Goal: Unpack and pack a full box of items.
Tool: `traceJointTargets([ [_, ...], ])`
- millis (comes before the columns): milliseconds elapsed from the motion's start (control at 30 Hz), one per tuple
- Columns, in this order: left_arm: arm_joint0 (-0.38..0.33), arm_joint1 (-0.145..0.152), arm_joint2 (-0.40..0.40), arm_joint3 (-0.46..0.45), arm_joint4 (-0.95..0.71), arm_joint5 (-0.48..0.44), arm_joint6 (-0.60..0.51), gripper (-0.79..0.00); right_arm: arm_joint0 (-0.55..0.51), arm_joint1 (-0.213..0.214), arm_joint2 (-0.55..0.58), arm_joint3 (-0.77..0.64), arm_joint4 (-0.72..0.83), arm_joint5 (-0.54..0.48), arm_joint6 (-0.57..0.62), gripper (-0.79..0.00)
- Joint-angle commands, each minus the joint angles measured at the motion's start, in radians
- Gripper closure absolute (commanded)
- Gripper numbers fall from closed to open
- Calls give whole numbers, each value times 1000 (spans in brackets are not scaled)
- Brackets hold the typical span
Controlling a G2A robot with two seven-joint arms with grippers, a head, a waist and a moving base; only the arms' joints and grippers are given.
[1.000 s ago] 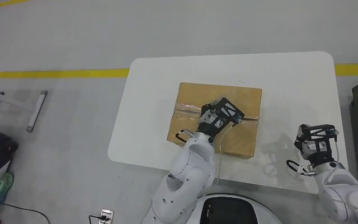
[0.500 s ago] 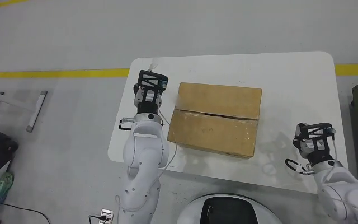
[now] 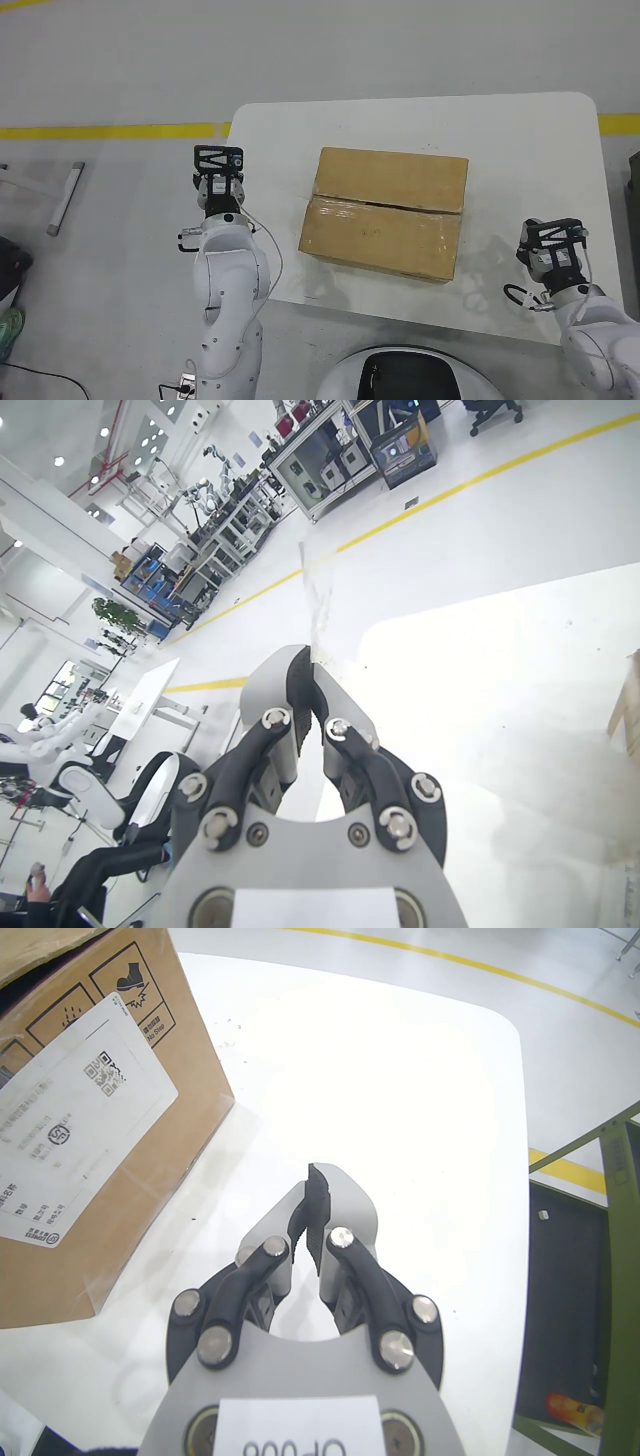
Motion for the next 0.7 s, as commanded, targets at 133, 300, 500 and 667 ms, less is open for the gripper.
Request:
traceJointTargets([
  [133, 8, 1, -22, 25, -3, 20, -16, -785, -5, -1, -4, -7, -6, 0, -2, 0],
  [300, 10, 4, -42, 10, -1, 4, -20, -785, -8, -2, 5, -13, -1, -4, -3, 0],
  [500, 20, 9, -71, -19, -5, -21, -20, -785, -14, -4, -2, -14, -1, -2, -7, 0],
  [667, 38, 14, -106, -44, -23, -42, -16, -785, -15, -5, -3, -13, 0, -1, -9, 0],
])
